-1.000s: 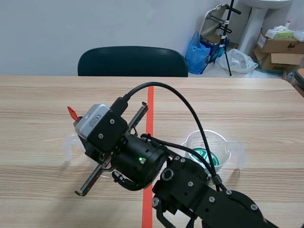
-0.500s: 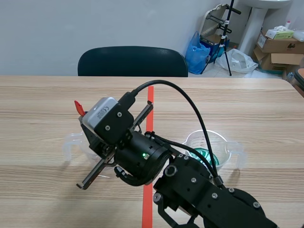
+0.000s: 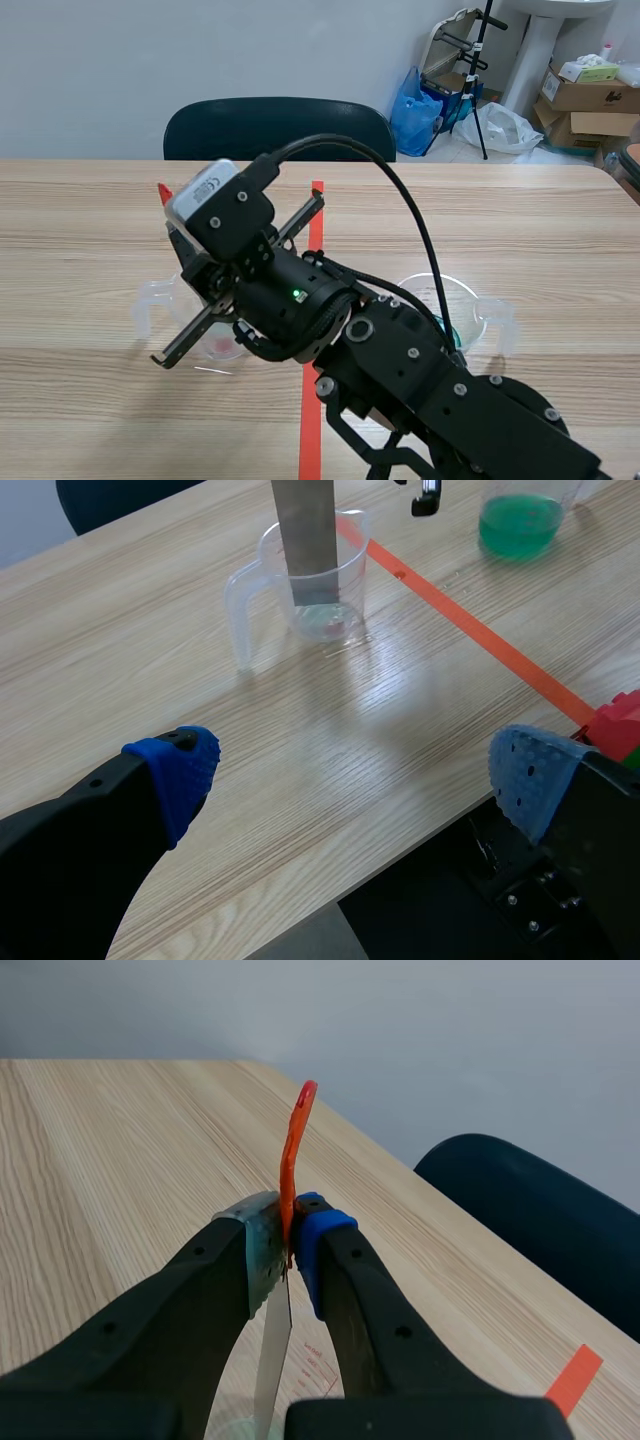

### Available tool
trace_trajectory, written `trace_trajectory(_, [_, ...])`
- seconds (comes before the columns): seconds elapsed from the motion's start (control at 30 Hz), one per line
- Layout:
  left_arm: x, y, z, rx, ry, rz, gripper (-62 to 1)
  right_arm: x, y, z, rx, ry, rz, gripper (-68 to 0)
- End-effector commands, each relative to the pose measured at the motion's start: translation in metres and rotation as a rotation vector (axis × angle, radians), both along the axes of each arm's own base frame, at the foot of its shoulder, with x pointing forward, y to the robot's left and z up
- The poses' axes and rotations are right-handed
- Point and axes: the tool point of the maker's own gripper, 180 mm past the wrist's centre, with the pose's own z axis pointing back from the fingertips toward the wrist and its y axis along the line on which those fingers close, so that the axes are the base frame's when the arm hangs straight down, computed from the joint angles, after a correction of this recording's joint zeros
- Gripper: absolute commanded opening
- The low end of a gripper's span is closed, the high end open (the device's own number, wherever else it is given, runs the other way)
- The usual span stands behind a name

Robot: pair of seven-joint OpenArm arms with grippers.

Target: Do the redox reaction experiment

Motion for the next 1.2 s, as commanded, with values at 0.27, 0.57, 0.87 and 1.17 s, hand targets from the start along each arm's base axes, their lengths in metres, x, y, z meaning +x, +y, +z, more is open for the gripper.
trace_trajectory(0.27, [0.003, -0.002, 0.005, -0.014, -0.022, -0.005, -3.3, 0.009, -0.013, 0.046, 0.071, -0.034, -0.022, -65.7])
trace_trajectory(0.57, [0.003, -0.002, 0.005, -0.014, -0.022, -0.005, -3.3, 0.009, -0.016, 0.069, 0.076, -0.024, -0.032, -65.7])
trace_trajectory(0.87, [0.003, -0.002, 0.005, -0.014, -0.022, -0.005, -3.3, 0.007, -0.014, 0.082, 0.064, -0.022, -0.038, -65.7])
trace_trajectory(1.17, [0.003, -0.002, 0.005, -0.014, -0.022, -0.005, -3.3, 0.005, -0.014, 0.097, 0.096, -0.005, -0.035, -65.6])
